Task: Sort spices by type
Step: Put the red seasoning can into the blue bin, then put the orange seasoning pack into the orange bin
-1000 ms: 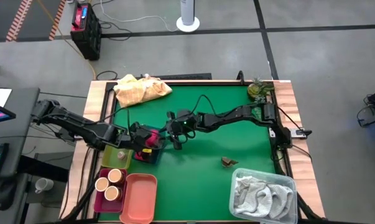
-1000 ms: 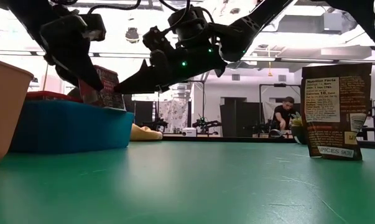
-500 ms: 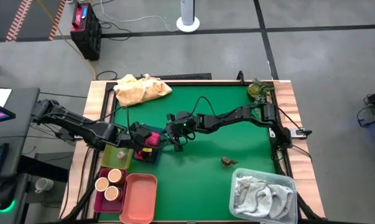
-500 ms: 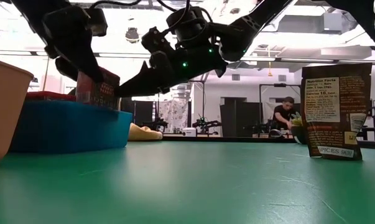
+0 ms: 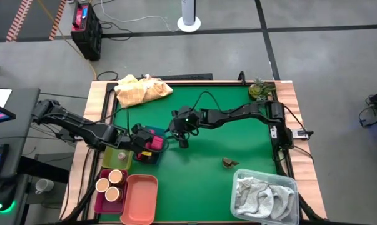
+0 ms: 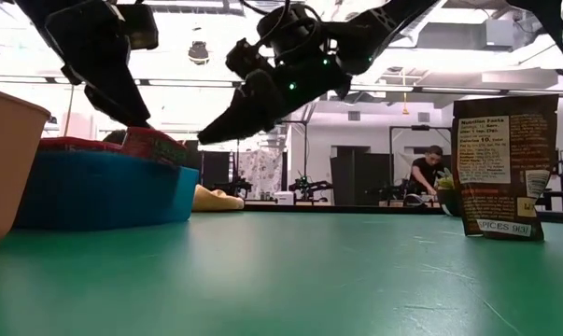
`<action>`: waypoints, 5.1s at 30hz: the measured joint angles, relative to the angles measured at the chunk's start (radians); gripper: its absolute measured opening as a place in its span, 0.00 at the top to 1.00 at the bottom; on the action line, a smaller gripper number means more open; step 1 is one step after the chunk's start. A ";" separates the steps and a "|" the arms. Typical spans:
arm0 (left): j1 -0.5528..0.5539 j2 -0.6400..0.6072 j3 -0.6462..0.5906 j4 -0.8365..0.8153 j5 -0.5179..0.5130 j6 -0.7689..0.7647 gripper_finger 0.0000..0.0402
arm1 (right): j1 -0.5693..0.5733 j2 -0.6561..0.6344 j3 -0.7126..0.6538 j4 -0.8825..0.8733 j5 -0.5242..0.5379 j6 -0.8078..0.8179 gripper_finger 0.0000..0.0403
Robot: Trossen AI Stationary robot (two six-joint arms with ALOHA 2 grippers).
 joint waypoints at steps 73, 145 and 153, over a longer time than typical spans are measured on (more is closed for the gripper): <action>-0.097 0.087 0.122 0.056 -0.346 0.261 0.21 | 0.473 -0.469 -0.022 -1.235 0.370 0.763 0.37; -0.012 0.087 0.123 0.352 -0.143 0.411 0.53 | 0.286 -0.193 0.311 -0.617 0.420 0.035 0.95; -0.013 0.087 0.123 0.327 -0.135 0.455 0.97 | 0.287 -0.193 0.311 -0.609 0.420 0.033 0.83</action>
